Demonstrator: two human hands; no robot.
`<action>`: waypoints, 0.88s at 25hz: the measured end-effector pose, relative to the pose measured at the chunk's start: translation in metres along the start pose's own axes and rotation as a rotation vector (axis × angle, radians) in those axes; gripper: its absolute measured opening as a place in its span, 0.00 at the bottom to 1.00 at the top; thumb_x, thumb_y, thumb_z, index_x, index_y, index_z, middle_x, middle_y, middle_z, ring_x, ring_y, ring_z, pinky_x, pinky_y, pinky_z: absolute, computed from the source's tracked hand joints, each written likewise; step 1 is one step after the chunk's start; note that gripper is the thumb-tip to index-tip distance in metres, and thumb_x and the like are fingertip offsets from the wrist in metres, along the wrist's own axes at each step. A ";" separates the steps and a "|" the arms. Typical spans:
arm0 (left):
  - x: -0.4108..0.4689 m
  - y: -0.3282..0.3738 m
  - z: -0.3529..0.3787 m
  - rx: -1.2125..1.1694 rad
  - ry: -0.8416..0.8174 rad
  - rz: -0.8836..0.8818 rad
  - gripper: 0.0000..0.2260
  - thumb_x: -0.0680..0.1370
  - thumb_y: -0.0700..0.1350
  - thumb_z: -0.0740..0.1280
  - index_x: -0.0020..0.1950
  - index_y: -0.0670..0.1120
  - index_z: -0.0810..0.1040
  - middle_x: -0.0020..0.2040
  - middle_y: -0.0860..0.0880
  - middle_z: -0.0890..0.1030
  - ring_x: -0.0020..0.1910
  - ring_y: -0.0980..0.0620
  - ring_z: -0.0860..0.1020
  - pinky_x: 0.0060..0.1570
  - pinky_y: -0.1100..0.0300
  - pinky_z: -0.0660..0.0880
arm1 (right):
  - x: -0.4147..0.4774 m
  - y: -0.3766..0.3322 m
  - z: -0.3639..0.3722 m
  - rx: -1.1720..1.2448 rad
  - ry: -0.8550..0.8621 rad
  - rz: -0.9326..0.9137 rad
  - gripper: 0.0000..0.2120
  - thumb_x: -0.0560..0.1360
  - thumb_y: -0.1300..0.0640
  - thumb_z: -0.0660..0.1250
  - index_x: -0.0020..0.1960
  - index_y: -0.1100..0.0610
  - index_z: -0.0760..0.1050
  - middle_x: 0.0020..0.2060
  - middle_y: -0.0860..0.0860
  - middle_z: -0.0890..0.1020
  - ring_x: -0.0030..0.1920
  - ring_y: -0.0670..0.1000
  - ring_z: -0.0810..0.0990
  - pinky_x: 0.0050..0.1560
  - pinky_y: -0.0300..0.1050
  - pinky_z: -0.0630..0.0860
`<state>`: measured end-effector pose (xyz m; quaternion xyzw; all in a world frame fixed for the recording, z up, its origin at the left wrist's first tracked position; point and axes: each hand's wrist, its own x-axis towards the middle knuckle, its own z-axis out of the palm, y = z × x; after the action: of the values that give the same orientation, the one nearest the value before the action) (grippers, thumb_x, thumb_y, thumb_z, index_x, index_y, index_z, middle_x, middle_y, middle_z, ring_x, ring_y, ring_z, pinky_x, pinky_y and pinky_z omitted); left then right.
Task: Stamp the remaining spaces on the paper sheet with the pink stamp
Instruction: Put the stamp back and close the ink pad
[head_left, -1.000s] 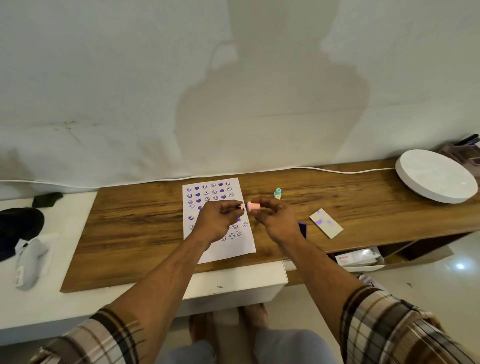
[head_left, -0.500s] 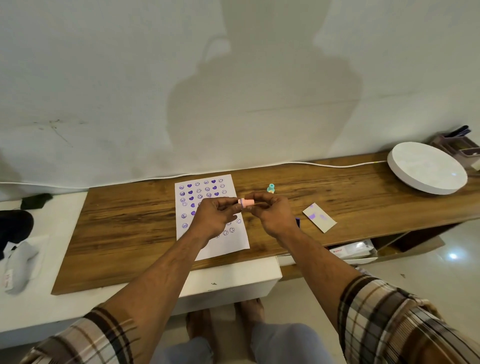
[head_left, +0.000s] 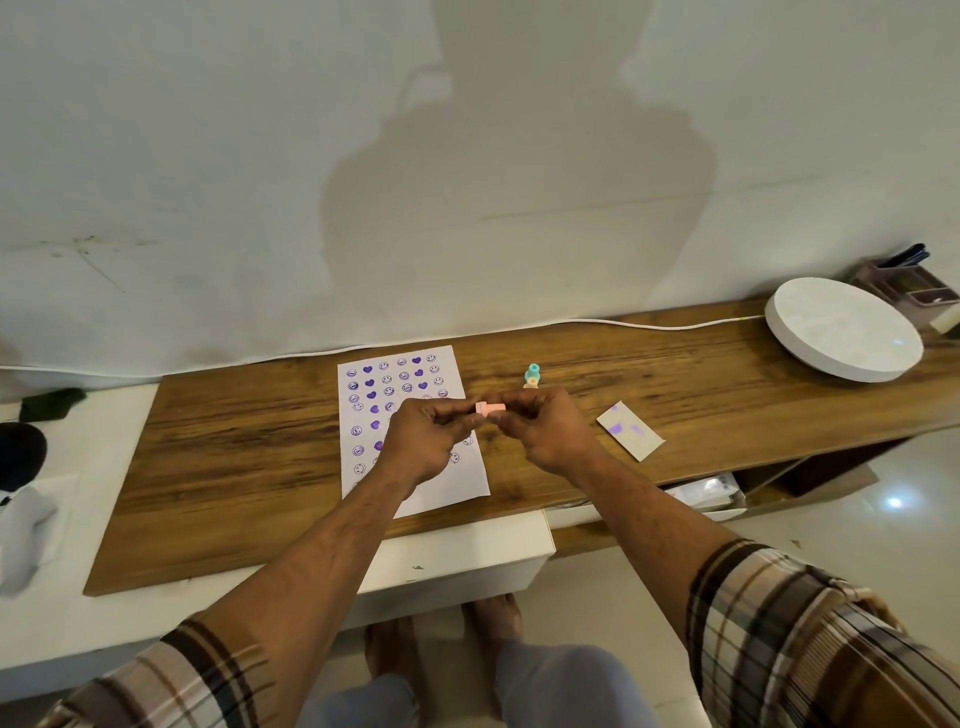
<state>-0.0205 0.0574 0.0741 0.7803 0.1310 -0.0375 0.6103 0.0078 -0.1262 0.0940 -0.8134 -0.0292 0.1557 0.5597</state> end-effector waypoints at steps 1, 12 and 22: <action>0.000 -0.001 0.003 0.017 -0.002 0.009 0.12 0.75 0.45 0.77 0.58 0.54 0.87 0.49 0.53 0.89 0.49 0.52 0.85 0.55 0.53 0.81 | 0.000 0.003 -0.003 0.030 -0.020 0.030 0.12 0.79 0.58 0.74 0.62 0.54 0.86 0.50 0.49 0.89 0.51 0.49 0.87 0.50 0.39 0.84; 0.022 -0.036 0.059 0.904 -0.189 0.087 0.18 0.75 0.49 0.74 0.64 0.50 0.76 0.63 0.46 0.81 0.58 0.45 0.80 0.57 0.52 0.78 | 0.057 0.059 -0.063 -0.731 0.276 0.070 0.10 0.79 0.53 0.73 0.60 0.51 0.84 0.55 0.50 0.86 0.52 0.50 0.81 0.51 0.48 0.82; 0.072 -0.042 0.089 1.067 -0.304 0.096 0.34 0.67 0.58 0.81 0.69 0.50 0.76 0.70 0.51 0.74 0.61 0.44 0.79 0.60 0.49 0.79 | 0.108 0.088 -0.053 -1.065 0.112 0.023 0.21 0.77 0.55 0.74 0.69 0.51 0.78 0.66 0.54 0.78 0.65 0.57 0.75 0.64 0.58 0.76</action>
<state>0.0473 -0.0077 -0.0036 0.9721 -0.0311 -0.1830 0.1434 0.1141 -0.1825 0.0067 -0.9922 -0.0651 0.0818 0.0685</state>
